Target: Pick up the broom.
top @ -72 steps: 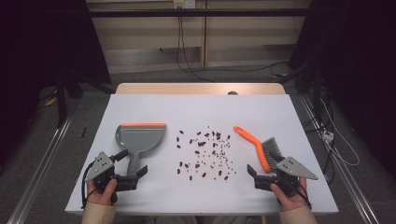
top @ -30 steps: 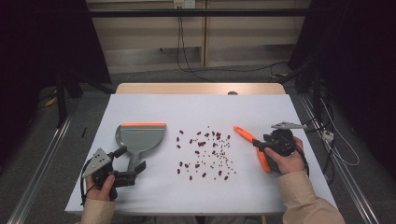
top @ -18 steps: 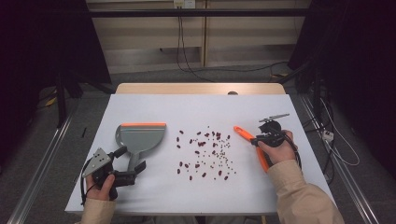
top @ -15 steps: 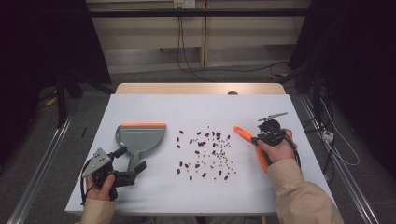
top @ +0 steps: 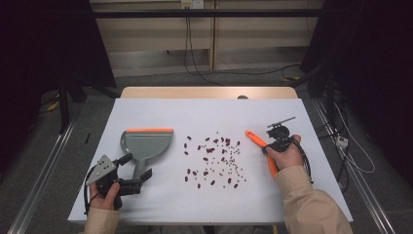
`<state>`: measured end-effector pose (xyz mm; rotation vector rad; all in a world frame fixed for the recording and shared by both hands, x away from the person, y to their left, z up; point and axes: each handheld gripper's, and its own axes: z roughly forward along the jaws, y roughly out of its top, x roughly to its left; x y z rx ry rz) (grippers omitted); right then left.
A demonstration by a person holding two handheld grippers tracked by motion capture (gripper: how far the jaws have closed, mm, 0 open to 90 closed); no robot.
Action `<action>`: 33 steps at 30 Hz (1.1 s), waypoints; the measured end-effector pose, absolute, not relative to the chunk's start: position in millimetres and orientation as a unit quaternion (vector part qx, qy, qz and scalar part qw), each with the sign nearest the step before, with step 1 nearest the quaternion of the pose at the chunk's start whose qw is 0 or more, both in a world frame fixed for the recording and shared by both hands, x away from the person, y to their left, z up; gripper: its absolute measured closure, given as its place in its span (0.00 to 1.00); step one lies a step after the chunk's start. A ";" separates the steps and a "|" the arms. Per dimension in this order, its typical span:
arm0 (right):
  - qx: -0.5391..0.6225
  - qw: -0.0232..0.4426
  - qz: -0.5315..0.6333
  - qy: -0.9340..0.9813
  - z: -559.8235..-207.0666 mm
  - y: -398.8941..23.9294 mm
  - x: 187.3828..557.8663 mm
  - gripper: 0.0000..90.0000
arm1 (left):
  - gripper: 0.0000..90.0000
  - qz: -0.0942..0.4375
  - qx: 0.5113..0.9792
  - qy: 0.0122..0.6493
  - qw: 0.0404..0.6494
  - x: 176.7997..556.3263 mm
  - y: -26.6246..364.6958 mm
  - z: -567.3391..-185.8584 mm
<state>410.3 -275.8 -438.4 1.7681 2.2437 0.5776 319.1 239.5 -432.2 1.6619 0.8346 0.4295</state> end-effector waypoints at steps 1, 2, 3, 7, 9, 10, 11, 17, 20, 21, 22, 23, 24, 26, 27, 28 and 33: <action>0.602 0.110 0.193 0.767 -438.1 -276.1 411.7 0.74 | 0.03 0.184 0.710 0.357 0.578 318.9 239.6 -432.1; 0.603 0.108 0.192 0.767 -438.1 -276.3 412.5 0.74 | 0.03 0.185 0.711 0.356 0.578 318.7 239.6 -432.0; 0.603 0.106 0.188 0.768 -437.7 -275.9 413.7 0.75 | 0.03 0.184 0.711 0.357 0.578 318.4 239.1 -432.0; 0.601 0.099 0.163 0.776 -435.3 -271.5 420.2 0.77 | 0.03 0.185 0.711 0.355 0.579 318.3 238.2 -431.3; 0.599 0.094 0.153 0.781 -434.3 -270.7 423.0 0.77 | 0.03 0.186 0.708 0.355 0.581 317.8 238.5 -430.4; 0.597 0.094 0.154 0.782 -434.4 -270.8 423.1 0.77 | 0.03 0.187 0.708 0.355 0.581 317.7 238.8 -430.0; 0.596 0.096 0.158 0.781 -434.8 -271.6 422.3 0.77 | 0.03 0.187 0.708 0.355 0.581 317.6 238.7 -430.0; 0.585 0.104 0.165 0.787 -434.3 -270.7 422.4 0.77 | 0.03 0.186 0.709 0.355 0.580 319.1 238.3 -430.6; 0.582 0.106 0.169 0.788 -434.0 -270.7 424.1 0.77 | 0.03 0.187 0.708 0.356 0.580 319.7 239.5 -430.4; 0.583 0.105 0.170 0.788 -433.8 -270.3 424.7 0.77 | 0.03 0.188 0.707 0.357 0.581 319.8 240.0 -430.4; 0.580 0.105 0.172 0.789 -434.0 -270.7 425.1 0.77 | 0.03 0.188 0.706 0.358 0.581 319.6 240.7 -430.3; 0.581 0.107 0.174 0.788 -433.9 -270.5 425.5 0.77 | 0.03 0.188 0.706 0.358 0.581 319.5 241.2 -430.3; 0.579 0.107 0.177 0.788 -433.7 -270.5 425.6 0.77 | 0.03 0.189 0.706 0.358 0.580 319.4 241.8 -430.3; 0.573 0.110 0.176 0.793 -433.1 -269.0 425.6 0.77 | 0.03 0.190 0.705 0.359 0.581 319.2 242.2 -430.3; 0.569 0.111 0.178 0.795 -432.8 -268.1 425.2 0.77 | 0.03 0.189 0.706 0.359 0.580 319.1 242.2 -430.4; 0.569 0.112 0.178 0.795 -432.3 -267.6 424.9 0.77 | 0.03 0.189 0.706 0.359 0.580 318.9 242.2 -430.4; 0.564 0.119 0.197 0.794 -427.9 -267.6 422.4 0.78 | 0.03 0.189 0.706 0.359 0.581 318.2 242.1 -430.1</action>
